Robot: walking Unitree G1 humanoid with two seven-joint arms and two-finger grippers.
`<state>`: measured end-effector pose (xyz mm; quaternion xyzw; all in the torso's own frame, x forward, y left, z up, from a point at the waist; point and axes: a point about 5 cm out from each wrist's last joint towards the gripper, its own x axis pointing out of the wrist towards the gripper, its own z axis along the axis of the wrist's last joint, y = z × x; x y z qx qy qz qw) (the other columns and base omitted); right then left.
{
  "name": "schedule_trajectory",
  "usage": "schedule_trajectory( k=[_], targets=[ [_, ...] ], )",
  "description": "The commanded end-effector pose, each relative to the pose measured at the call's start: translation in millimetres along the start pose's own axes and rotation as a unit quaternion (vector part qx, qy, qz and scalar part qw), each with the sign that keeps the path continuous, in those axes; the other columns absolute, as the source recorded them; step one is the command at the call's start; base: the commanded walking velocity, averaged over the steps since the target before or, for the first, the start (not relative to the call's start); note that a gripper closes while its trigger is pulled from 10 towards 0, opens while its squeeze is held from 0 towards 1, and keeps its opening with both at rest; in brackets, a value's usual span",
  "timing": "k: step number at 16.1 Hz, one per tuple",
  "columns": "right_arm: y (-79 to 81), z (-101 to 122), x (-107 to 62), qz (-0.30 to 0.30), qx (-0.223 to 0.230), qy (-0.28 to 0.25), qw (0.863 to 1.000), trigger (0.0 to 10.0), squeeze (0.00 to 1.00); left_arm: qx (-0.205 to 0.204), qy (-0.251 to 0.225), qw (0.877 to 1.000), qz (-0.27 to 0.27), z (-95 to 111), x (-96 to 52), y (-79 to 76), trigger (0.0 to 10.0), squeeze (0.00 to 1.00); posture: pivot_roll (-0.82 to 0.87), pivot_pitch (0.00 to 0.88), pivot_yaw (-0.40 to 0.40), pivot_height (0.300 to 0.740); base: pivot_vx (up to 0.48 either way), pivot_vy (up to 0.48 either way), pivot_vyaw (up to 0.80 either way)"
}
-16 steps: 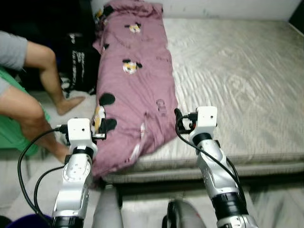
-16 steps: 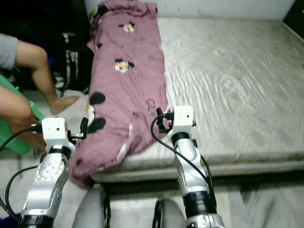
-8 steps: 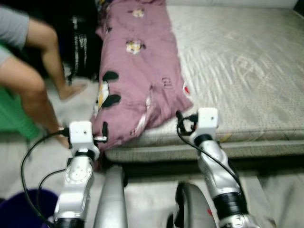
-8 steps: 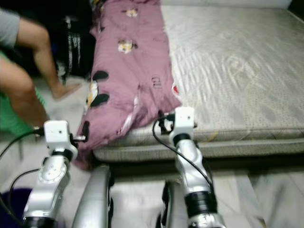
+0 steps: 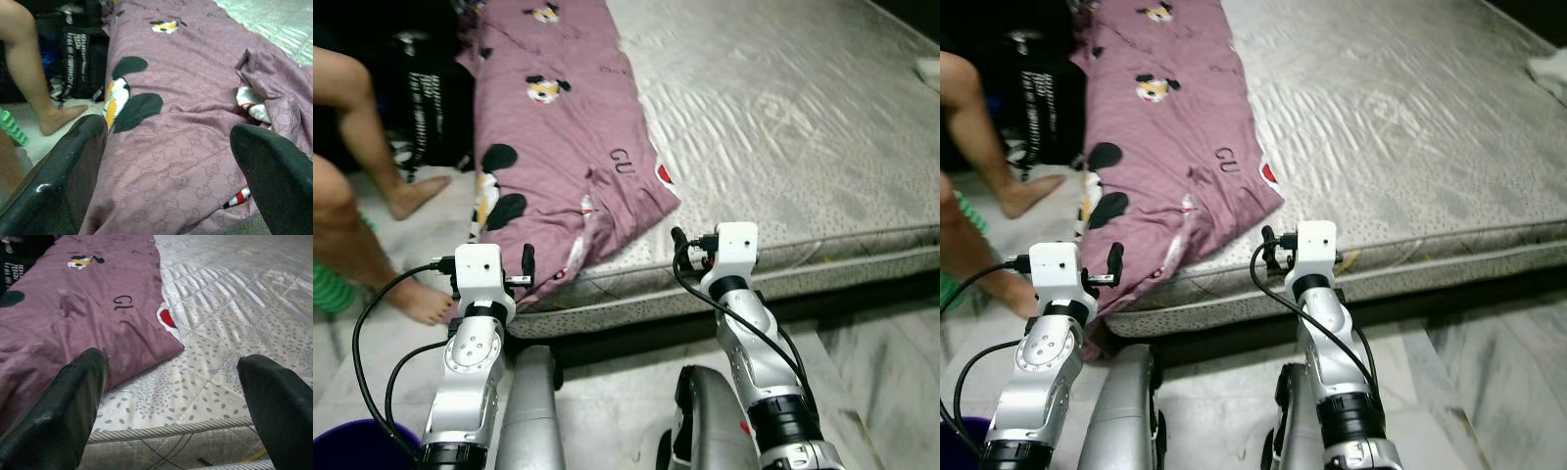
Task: Clean up the room
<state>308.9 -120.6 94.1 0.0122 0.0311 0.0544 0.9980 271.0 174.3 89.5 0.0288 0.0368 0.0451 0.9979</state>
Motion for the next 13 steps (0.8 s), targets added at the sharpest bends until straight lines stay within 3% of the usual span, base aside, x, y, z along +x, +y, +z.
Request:
schedule_trajectory(
  k=[1, 11, 13],
  targets=[
    [0.1, -0.1, 0.0, 0.003, -0.001, 0.001, 1.000, 10.0, 0.00, 0.002, 0.002, 1.000, -0.001, -0.4, -0.1, -0.5, 10.0, 0.00, 0.11, 0.093, -0.031, 0.530, 0.000, 0.000, 0.00],
    [-0.8, -1.4, 2.0, 0.001, 0.000, 0.008, 1.000, 10.0, 0.00, -0.006, -0.001, 1.000, 0.006, 0.9, 1.4, -0.8, 10.0, 0.00, 0.10, 0.096, -0.037, 0.520, 0.000, 0.000, 0.00],
    [-1.3, -2.4, 2.6, -0.003, -0.001, 0.014, 1.000, 10.0, 0.00, -0.008, -0.001, 1.000, 0.007, 1.0, 1.6, -0.3, 10.0, 0.00, 0.10, 0.097, -0.037, 0.520, 0.000, 0.000, -0.64]
  ],
)
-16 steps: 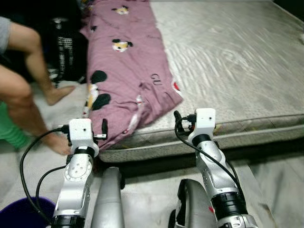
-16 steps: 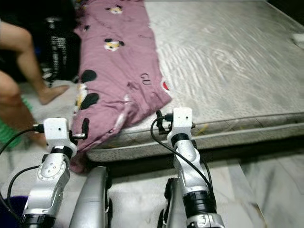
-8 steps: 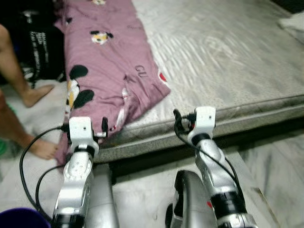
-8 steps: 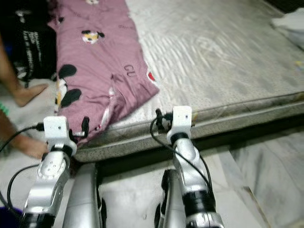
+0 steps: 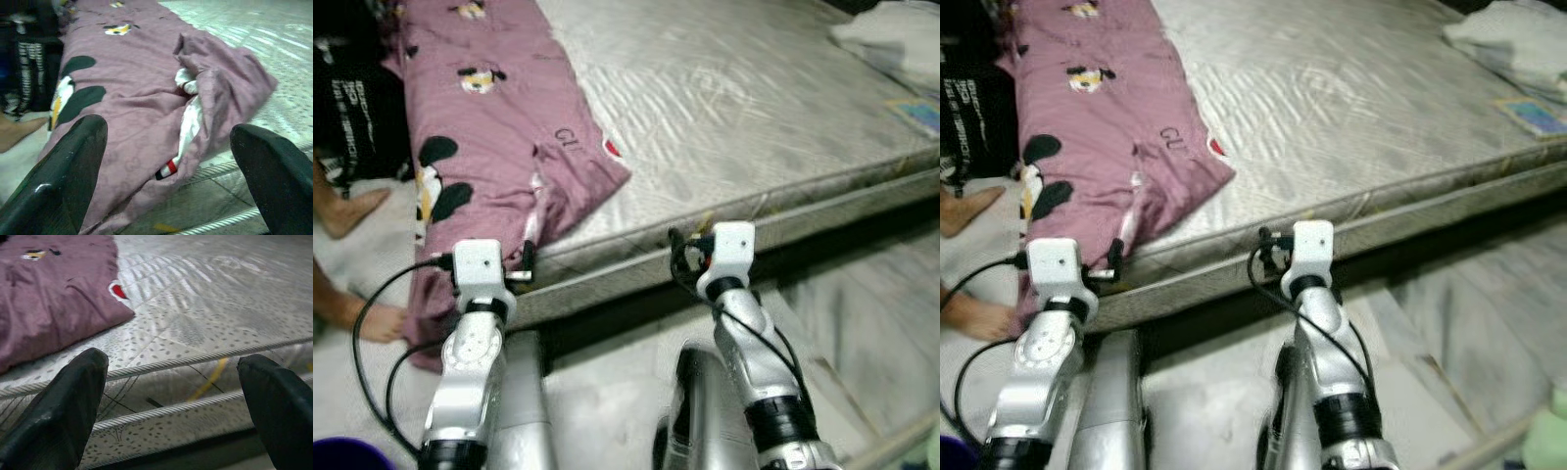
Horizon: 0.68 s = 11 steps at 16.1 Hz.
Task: Clean up the room
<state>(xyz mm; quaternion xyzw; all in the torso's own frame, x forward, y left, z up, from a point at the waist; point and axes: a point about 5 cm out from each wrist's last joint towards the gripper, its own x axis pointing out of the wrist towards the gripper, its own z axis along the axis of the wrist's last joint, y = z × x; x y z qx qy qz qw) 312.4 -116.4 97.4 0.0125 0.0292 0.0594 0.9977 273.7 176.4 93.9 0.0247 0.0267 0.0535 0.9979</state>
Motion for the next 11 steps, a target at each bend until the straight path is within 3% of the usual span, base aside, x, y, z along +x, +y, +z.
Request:
schedule_trajectory(
  k=[1, 11],
  targets=[
    [-4.8, -5.6, -1.2, -0.008, 0.001, 0.015, 1.000, 10.0, 0.00, -0.003, 0.009, 1.000, -0.001, -3.5, -1.0, -2.1, 10.0, 0.00, 0.10, 0.098, -0.036, 0.520, 0.000, 0.000, -0.80],
    [-3.1, -4.1, 0.5, -0.002, -0.004, 0.010, 1.000, 10.0, 0.00, -0.006, 0.009, 1.000, -0.006, -2.3, 0.4, -4.0, 10.0, 0.00, 0.10, 0.100, -0.034, 0.520, 0.000, 0.000, 0.00]
  ],
)
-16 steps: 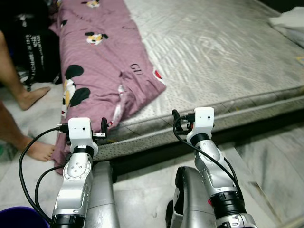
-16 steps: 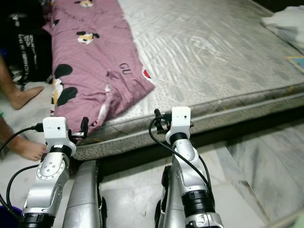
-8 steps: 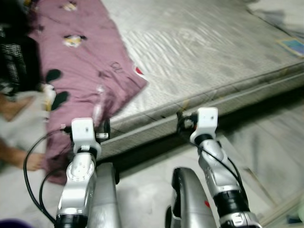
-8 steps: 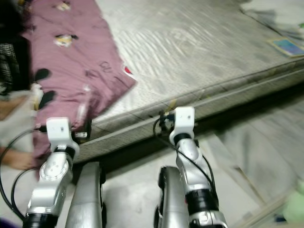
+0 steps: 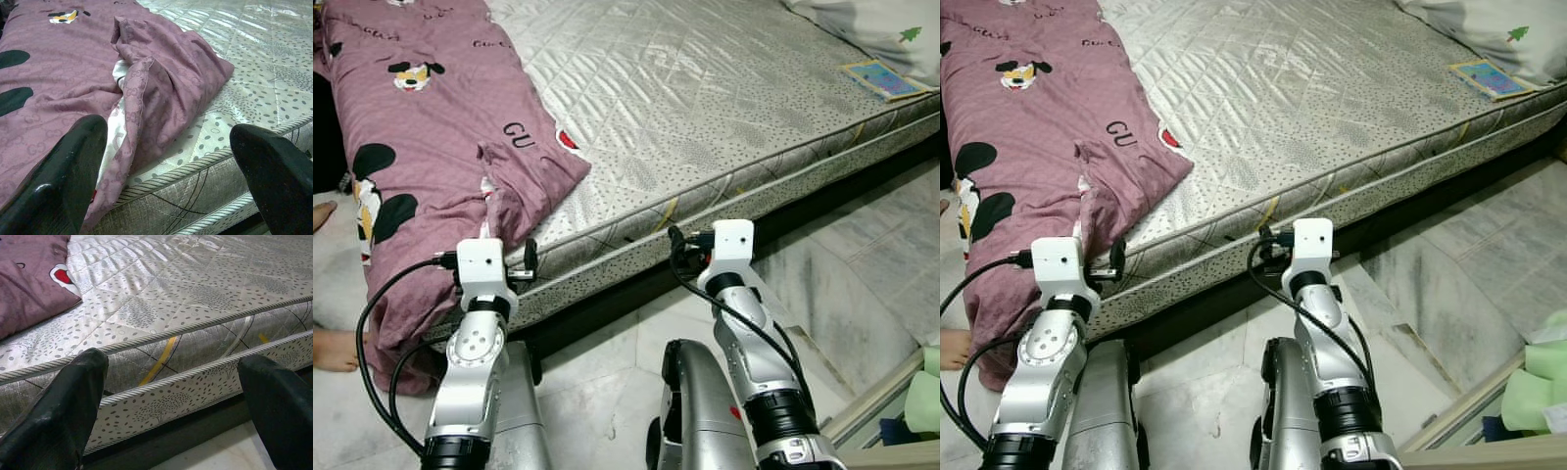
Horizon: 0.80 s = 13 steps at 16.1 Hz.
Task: Clean up the room
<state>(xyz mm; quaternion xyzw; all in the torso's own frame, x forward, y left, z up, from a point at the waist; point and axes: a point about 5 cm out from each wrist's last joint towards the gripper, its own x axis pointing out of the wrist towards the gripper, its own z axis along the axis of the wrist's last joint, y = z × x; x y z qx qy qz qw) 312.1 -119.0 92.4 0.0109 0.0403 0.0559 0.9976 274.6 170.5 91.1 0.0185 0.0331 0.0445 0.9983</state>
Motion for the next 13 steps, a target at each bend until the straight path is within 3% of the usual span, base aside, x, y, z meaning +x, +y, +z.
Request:
schedule_trajectory(
  k=[1, 6, 9, 13],
  targets=[
    [0.7, 1.0, 0.7, 0.005, -0.004, -0.003, 1.000, 10.0, 0.00, -0.001, 0.002, 1.000, 0.004, 0.3, 0.0, 1.9, 10.0, 0.00, 0.10, 0.099, -0.033, 0.520, 0.000, 0.000, 0.00],
    [2.4, 1.7, 0.9, 0.012, -0.005, -0.006, 1.000, 10.0, 0.00, -0.002, 0.002, 1.000, 0.004, 0.5, 0.3, 1.6, 10.0, 0.00, 0.10, 0.099, -0.033, 0.520, 0.000, 0.000, 0.00],
    [4.2, 1.5, 0.4, 0.017, -0.011, -0.006, 1.000, 10.0, 0.00, -0.007, -0.002, 1.000, -0.004, 1.3, -0.1, 0.2, 10.0, 0.00, 0.10, 0.100, -0.033, 0.520, 0.000, 0.000, 0.71],
    [3.0, 0.1, 0.6, 0.015, -0.007, 0.000, 1.000, 10.0, 0.00, -0.009, -0.002, 1.000, -0.007, 1.6, -0.5, -0.5, 10.0, 0.00, 0.10, 0.103, -0.033, 0.520, 0.294, 0.000, 0.00]
  ],
)
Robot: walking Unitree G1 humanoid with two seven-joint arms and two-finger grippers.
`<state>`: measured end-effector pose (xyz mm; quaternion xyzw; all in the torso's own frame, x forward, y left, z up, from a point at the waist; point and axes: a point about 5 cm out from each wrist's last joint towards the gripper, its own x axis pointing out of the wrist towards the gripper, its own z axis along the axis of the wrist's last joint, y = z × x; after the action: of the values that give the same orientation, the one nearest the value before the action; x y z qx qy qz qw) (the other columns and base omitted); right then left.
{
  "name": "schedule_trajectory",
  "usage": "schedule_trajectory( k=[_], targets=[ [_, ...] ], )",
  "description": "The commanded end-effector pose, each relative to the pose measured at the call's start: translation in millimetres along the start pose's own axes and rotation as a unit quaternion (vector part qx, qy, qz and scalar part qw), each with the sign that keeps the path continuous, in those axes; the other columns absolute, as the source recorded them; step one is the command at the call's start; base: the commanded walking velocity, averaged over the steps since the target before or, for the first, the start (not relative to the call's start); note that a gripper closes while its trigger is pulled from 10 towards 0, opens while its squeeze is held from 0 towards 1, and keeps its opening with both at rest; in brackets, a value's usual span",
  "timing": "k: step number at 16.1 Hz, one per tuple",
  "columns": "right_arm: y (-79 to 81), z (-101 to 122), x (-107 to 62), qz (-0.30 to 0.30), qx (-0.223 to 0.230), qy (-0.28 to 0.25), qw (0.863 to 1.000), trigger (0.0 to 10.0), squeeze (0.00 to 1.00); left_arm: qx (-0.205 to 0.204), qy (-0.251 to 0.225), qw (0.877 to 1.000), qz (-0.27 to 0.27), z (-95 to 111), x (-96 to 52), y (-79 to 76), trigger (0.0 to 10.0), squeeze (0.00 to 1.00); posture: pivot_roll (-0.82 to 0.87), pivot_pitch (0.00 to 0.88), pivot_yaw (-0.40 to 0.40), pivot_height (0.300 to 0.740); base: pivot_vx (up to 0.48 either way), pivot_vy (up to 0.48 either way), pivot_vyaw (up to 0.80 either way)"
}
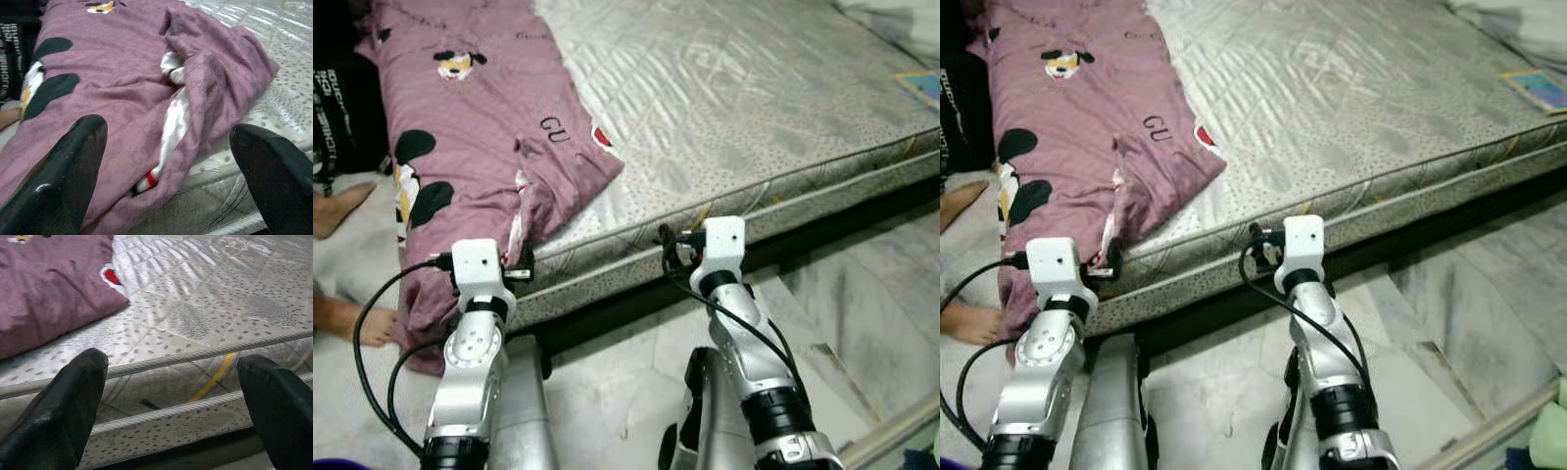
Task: Clean up the room
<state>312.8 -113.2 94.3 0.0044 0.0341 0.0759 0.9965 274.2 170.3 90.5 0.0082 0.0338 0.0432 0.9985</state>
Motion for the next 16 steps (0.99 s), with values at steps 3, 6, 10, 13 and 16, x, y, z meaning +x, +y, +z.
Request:
schedule_trajectory(
  k=[3, 6, 10, 13, 16],
  targets=[
    [-2.5, -2, -0.8, -0.005, 0.000, 0.007, 1.000, 10.0, 0.00, 0.000, -0.002, 1.000, -0.006, 2, -0.2, -0.5, 10.0, 0.00, 0.10, 0.102, -0.033, 0.520, 0.314, 0.000, 0.00],
    [-3.0, -2, -0.3, -0.004, -0.002, 0.008, 1.000, 10.0, 0.00, -0.001, -0.001, 1.000, -0.007, 1, 0.3, -1.1, 10.0, 0.00, 0.10, 0.097, -0.034, 0.520, 0.337, 0.000, 0.00],
    [-3.3, -3, -0.2, -0.003, -0.002, 0.009, 1.000, 10.0, 0.00, 0.002, 0.000, 1.000, 0.003, 1, 1.2, -1.3, 10.0, 0.00, 0.10, 0.090, -0.037, 0.520, 0.072, 0.000, 0.00],
    [-3.5, -4, -0.3, -0.003, -0.002, 0.012, 1.000, 10.0, 0.00, 0.007, 0.004, 1.000, 0.019, -1, 1.6, 1.7, 10.0, 0.00, 0.10, 0.089, -0.037, 0.520, 0.000, 0.000, 0.00],
    [-3.6, -5, -0.9, -0.003, -0.003, 0.013, 1.000, 10.0, 0.00, 0.013, 0.011, 0.998, 0.061, -3, 2.1, 11.9, 10.0, 0.00, 0.10, 0.090, -0.037, 0.520, 0.000, 0.000, 0.00]
  ],
)
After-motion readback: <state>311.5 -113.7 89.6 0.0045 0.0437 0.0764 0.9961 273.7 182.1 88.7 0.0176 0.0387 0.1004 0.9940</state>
